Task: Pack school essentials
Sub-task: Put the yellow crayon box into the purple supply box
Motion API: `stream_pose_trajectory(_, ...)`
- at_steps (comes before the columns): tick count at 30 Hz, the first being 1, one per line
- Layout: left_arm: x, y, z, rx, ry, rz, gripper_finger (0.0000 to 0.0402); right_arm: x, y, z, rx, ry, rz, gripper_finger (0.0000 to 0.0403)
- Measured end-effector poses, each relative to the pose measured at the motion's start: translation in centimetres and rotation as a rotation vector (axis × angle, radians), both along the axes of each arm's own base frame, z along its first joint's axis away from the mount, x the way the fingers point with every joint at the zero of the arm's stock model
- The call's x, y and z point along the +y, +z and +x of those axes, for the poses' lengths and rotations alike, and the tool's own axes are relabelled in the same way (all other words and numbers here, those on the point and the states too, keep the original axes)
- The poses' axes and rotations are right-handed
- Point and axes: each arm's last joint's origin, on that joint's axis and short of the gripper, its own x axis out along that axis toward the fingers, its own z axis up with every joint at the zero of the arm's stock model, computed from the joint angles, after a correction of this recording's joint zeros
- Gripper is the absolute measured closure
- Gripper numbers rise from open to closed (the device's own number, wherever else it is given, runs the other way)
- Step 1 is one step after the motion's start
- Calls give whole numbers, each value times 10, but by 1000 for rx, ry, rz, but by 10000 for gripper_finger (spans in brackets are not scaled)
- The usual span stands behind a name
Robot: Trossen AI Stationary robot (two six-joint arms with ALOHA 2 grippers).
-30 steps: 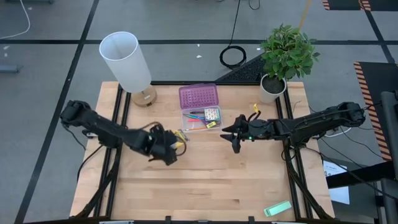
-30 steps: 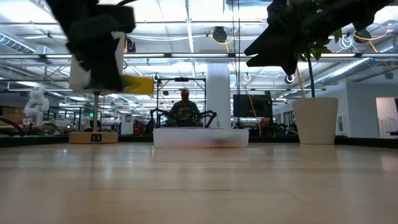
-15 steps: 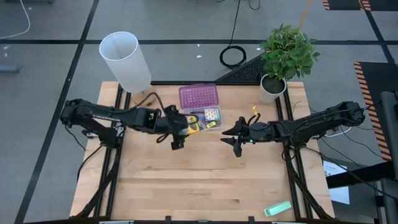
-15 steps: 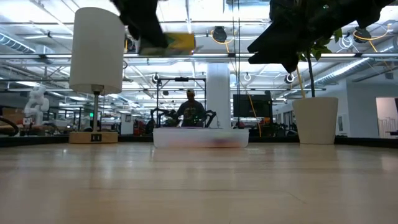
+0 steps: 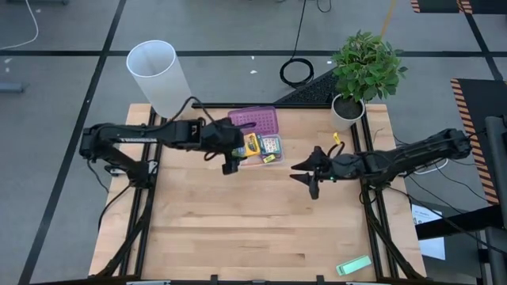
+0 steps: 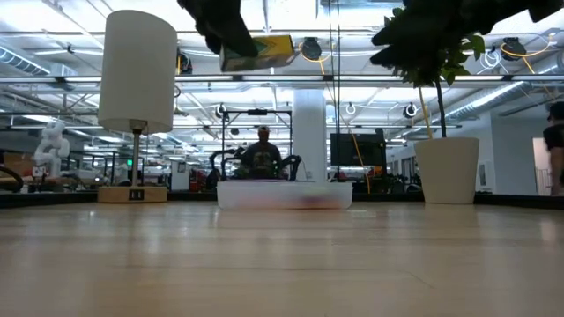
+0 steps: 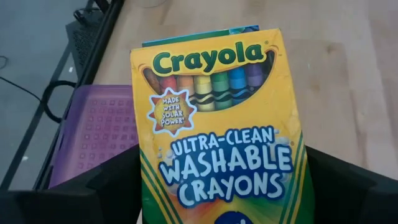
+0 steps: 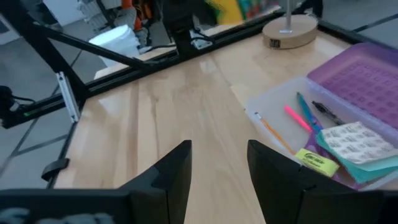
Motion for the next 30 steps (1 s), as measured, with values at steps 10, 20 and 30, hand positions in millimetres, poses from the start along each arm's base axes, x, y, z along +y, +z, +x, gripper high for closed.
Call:
stream_pose_trajectory(10, 22, -24, 18, 67, -97, 20, 55, 7, 7, -11, -18, 11, -13, 252)
stream_pose_trajectory(20, 40, -59, 36, 157, -158, -16, 55, 8, 6, -14, -7, 20, -1, 252)
stream_pose_trajectory(30, 58, -94, 48, 242, -151, -41, 55, 12, 5, -15, 11, 27, 24, 252)
